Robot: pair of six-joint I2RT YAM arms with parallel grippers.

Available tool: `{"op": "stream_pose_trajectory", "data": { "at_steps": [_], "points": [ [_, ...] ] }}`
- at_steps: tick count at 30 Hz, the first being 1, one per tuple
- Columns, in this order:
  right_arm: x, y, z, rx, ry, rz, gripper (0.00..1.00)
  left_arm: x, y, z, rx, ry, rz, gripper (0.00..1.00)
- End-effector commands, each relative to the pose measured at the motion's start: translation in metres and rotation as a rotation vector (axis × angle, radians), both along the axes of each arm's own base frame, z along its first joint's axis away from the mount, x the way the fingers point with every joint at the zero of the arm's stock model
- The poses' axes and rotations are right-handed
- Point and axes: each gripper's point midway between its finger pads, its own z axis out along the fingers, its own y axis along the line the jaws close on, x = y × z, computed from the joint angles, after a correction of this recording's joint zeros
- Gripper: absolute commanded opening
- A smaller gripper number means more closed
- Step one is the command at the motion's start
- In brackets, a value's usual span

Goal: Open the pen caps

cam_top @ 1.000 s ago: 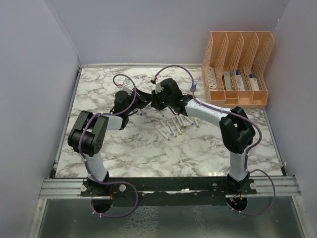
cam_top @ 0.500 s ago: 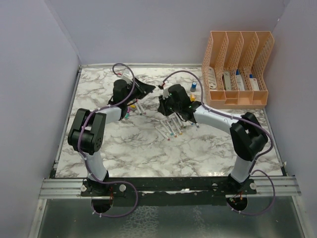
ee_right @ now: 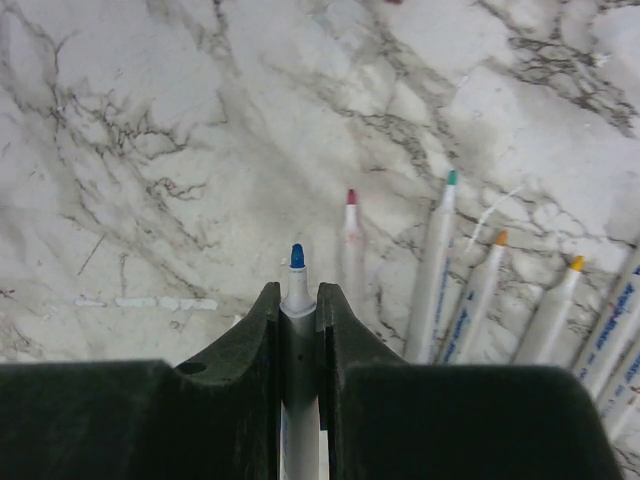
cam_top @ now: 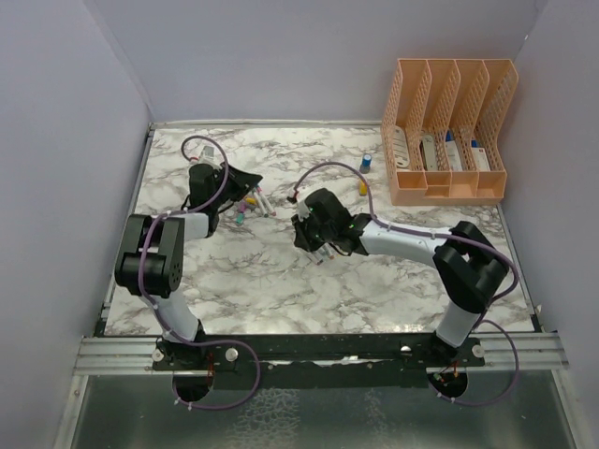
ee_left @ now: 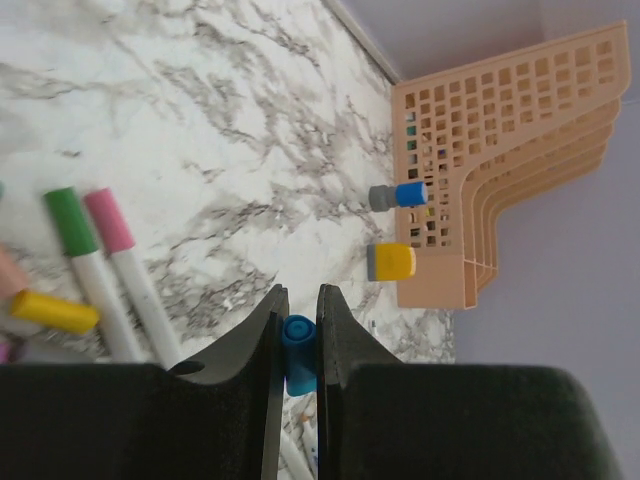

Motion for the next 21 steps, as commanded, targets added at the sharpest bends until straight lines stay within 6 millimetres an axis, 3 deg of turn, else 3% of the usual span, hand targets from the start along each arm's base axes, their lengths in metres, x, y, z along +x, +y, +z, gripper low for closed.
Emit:
{"op": "stream_pose_trajectory", "data": {
  "at_steps": [1, 8, 15, 19, 21],
  "points": [
    [-0.014, 0.023, -0.011, -0.037, -0.033, 0.037, 0.01, -0.017, 0.03, 0.022, 0.026, -0.062, 0.046, 0.0],
    [-0.023, 0.036, -0.032, -0.061, -0.024, 0.051, 0.02, -0.037, 0.063, 0.008, 0.058, -0.025, 0.099, 0.0],
    [-0.023, 0.037, -0.046, -0.087, -0.015, 0.052, 0.02, -0.041, 0.077, -0.026, 0.06, 0.061, 0.117, 0.0],
    [-0.021, 0.037, -0.048, -0.096, -0.016, 0.043, 0.16, -0.041, 0.08, -0.041, 0.069, 0.096, 0.128, 0.0],
    [-0.02, 0.037, -0.047, -0.097, -0.018, 0.039, 0.3, -0.042, 0.082, -0.048, 0.077, 0.109, 0.134, 0.0]
  ]
}}
